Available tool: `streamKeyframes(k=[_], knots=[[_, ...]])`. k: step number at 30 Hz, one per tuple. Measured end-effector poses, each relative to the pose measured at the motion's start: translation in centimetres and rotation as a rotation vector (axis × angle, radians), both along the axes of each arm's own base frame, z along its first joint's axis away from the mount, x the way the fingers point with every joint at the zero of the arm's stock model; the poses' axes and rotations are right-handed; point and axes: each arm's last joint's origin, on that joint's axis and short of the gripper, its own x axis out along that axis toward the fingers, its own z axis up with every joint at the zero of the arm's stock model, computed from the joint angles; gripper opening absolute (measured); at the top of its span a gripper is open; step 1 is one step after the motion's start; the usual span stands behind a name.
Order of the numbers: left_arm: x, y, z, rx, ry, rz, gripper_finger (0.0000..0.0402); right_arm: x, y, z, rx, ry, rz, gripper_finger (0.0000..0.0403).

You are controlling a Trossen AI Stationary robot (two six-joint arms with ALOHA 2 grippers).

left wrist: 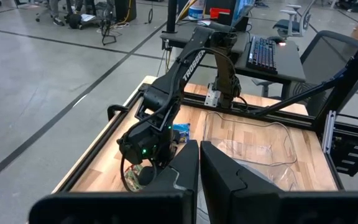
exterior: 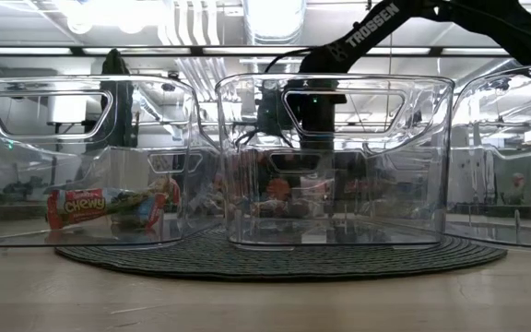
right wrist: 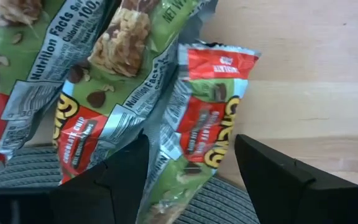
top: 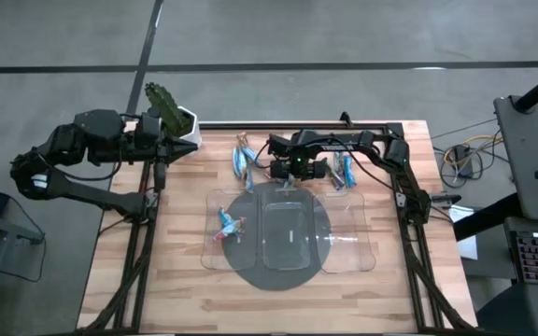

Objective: Pick and place Granola Bars by type
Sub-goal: Put the red granola bar into the left transparent bin

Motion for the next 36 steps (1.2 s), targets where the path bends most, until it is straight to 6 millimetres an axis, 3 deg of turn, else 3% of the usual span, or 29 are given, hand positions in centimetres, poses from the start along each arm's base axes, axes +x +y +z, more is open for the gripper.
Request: streamKeyframes(k=[20, 29, 36], knots=[[0.0, 0.0, 0.0, -0.004, -0.001, 0.001, 0.0000, 0.0, 0.0, -0.1, -0.007, -0.002, 0.028, 0.0057], [0.0, 0.0, 0.0, -0.019, -0.004, 0.005, 0.0000, 0.0, -0.2, 1.1, -0.046, -0.019, 0.050, 0.0045], [0.0, 0.0, 0.0, -0.020, -0.005, 0.005, 0.0000, -0.7, -0.4, 3.9, -0.103, -0.061, 0.082, 0.0043]])
